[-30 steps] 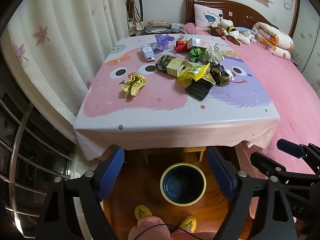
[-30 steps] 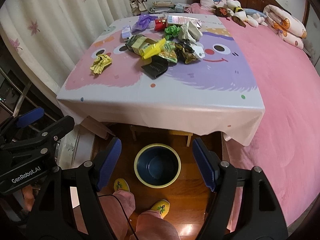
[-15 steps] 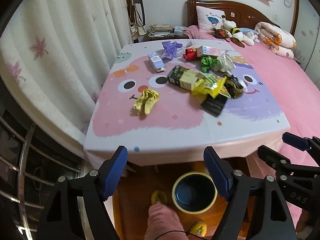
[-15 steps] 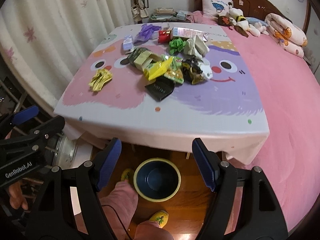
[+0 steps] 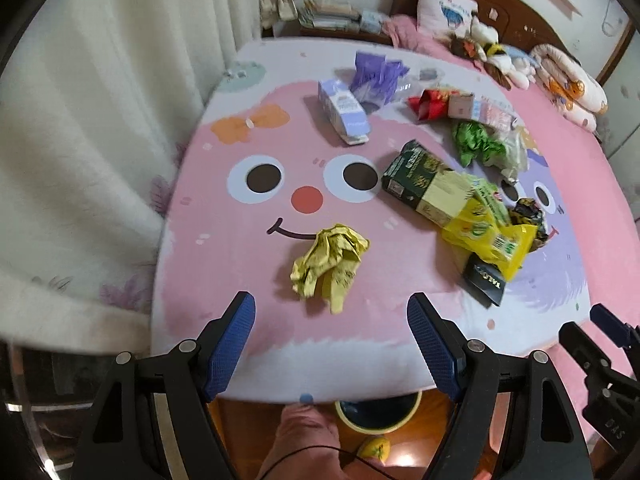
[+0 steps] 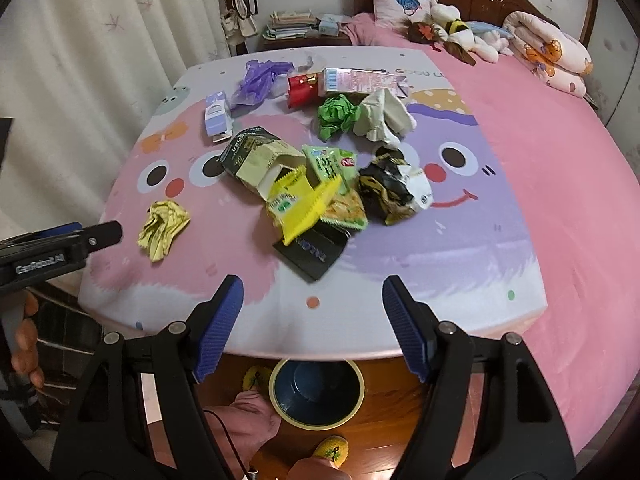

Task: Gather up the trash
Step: 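Reach the left tool to the crumpled yellow paper and grasp it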

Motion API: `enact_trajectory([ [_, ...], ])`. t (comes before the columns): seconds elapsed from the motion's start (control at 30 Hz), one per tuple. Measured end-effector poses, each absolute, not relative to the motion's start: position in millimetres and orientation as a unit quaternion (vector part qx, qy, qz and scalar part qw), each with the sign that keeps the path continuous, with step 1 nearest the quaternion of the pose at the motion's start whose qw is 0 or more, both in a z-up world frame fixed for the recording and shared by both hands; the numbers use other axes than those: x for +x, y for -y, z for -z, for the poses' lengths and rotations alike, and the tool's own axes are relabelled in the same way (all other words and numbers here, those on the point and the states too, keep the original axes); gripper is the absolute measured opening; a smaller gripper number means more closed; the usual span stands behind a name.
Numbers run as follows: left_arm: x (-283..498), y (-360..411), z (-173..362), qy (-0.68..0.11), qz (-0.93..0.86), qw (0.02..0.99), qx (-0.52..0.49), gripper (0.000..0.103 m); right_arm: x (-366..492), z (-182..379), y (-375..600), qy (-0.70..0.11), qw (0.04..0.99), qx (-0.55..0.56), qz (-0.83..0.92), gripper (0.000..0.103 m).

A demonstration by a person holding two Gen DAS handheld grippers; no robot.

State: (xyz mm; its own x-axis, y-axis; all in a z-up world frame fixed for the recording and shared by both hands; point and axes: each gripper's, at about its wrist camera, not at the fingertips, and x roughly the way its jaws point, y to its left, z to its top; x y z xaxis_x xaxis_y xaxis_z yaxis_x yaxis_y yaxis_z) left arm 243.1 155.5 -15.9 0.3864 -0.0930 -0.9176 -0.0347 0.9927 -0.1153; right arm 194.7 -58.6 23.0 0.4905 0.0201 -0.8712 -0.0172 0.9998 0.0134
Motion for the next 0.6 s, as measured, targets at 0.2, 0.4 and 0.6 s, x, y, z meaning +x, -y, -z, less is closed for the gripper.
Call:
enact_trajectory([
  [0.2,289.6,-156.5,61.6,-0.597,0.035,0.801,-0.021,0.080,232.2,-18.3,46.4,-0.516,0.856,0.008,0.003,0.069],
  [0.4,322.1,-147.5,104.6,-0.632,0.062,0.772,0.023,0.075,261.2,-20.3,42.3,-0.521,0.853,0.007,0.020,0.069],
  [0.6,340.1,-143.5,122.7,-0.639,0.098,0.762,0.026,0.042,285.5,-15.0,38.4,-0.529,0.848,0.009,0.023,0.069],
])
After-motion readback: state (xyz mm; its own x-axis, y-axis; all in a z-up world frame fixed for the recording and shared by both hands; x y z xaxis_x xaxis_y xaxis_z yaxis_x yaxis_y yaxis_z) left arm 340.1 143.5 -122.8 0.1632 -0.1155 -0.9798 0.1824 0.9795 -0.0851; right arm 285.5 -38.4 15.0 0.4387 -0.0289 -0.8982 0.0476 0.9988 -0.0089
